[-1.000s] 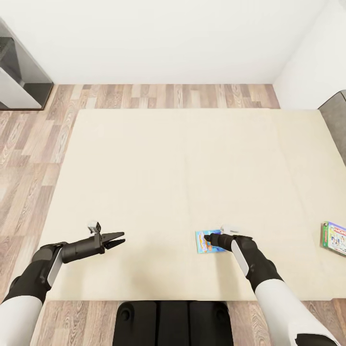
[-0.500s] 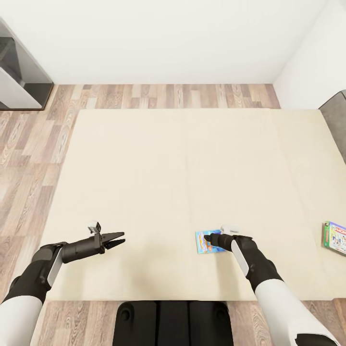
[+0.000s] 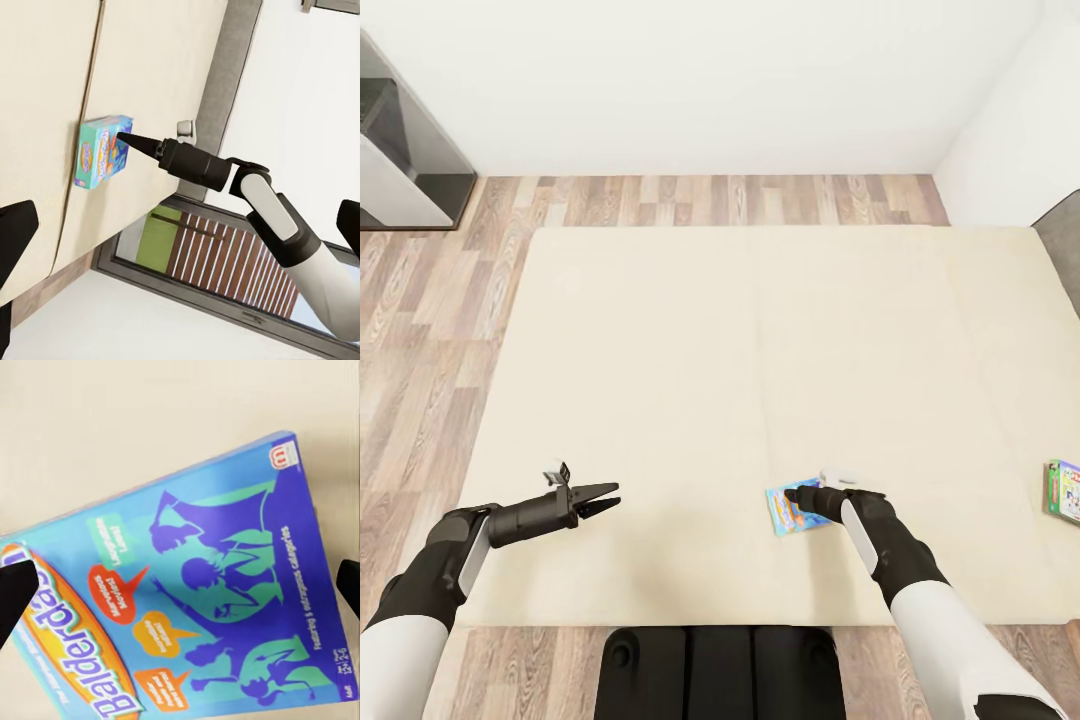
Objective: Put all the toys in the child's room - the three board games (two on the bed and one on the table), the two jigsaw puzzles on the table, and the tennis ball on the table - inside the toy box on the table in the child's room.
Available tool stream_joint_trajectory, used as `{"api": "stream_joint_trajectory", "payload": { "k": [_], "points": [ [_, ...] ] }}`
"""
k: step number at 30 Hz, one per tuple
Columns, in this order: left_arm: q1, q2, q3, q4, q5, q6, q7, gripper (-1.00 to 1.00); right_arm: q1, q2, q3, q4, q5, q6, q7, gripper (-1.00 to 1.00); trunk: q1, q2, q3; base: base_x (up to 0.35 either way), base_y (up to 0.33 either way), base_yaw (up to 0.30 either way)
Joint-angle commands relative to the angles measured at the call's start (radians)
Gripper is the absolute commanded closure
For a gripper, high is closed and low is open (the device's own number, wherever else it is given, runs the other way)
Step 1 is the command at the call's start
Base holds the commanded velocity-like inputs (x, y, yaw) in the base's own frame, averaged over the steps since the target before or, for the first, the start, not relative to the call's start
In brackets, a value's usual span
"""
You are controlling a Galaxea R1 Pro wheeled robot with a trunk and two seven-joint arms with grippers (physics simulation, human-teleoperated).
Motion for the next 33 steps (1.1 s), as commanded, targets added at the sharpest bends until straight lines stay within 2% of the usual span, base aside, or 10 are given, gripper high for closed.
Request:
{"api": "stream_joint_trajectory", "payload": {
  "k": [1,6,12,33],
  "points": [
    [0.0,0.0,0.0,0.0,0.001,0.011,-0.003,-1.0,0.0,0.001,-0.004,-0.001,-0.003,0.006,0.003,-1.0,0.001,-0.002,-0.001,0.0,0.11,0.0],
    [0.0,0.0,0.0,0.0,0.001,0.011,-0.003,-1.0,0.0,0.001,-0.002,-0.001,-0.003,0.006,0.002,-1.0,0.001,-0.002,-0.001,0.0,0.111,0.0],
    [0.0,0.0,0.0,0.0,0.001,0.011,-0.003,-1.0,0.0,0.001,0.02,-0.001,-0.003,0.006,0.001,-1.0,0.001,-0.002,-0.001,0.0,0.111,0.0],
    [0.0,0.0,0.0,0.0,0.001,0.01,-0.003,-1.0,0.0,0.001,0.023,-0.001,-0.002,0.006,0.001,-1.0,0.001,-0.002,-0.001,0.0,0.093,0.0]
  ]
}}
